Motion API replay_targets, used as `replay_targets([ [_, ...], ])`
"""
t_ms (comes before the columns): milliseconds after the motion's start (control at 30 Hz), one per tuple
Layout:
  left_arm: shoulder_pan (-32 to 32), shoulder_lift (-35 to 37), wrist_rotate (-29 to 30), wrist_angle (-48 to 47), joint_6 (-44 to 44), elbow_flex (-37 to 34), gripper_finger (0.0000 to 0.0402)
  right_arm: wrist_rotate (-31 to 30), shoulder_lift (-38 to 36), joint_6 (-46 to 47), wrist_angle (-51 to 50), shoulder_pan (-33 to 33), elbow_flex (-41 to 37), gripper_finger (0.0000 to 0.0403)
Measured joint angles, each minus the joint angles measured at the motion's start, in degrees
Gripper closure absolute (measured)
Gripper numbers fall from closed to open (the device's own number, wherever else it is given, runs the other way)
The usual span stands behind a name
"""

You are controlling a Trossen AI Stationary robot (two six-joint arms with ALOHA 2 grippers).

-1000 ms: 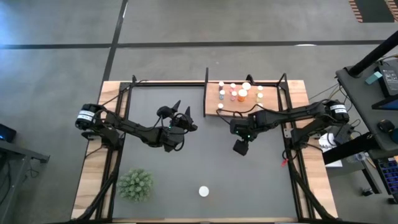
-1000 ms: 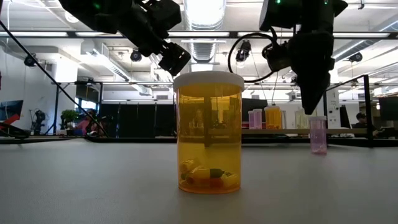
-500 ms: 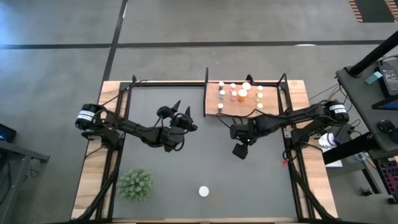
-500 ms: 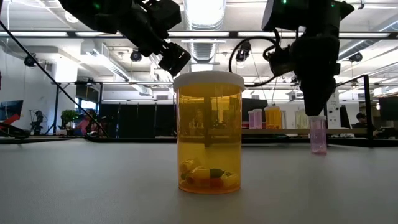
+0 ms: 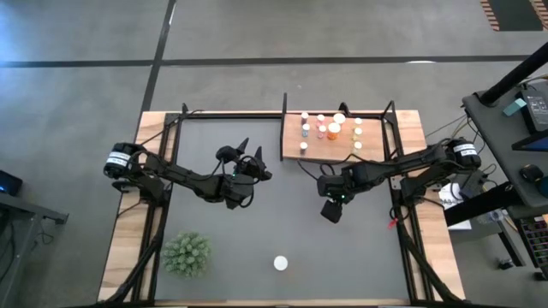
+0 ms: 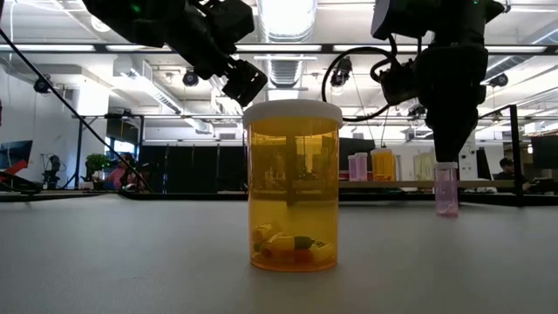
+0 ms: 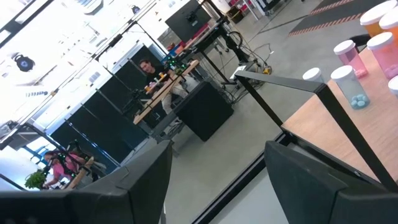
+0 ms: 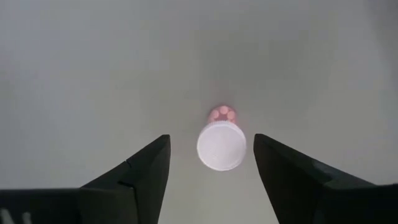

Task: Pick and place medicine bottles onto shelf by color
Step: Put the pink pill bottle on the shelf aligned with the other pink pill bottles

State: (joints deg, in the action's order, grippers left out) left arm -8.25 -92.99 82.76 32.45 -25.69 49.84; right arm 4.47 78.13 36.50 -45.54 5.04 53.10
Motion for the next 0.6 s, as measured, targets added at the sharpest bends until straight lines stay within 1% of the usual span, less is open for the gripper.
replay_targets([
  [600, 0.00, 0.00, 0.00, 0.02, 0.00, 0.00, 0.0162, -0.04, 0.00, 2.54, 3.02, -0.02, -2.80, 0.0183],
])
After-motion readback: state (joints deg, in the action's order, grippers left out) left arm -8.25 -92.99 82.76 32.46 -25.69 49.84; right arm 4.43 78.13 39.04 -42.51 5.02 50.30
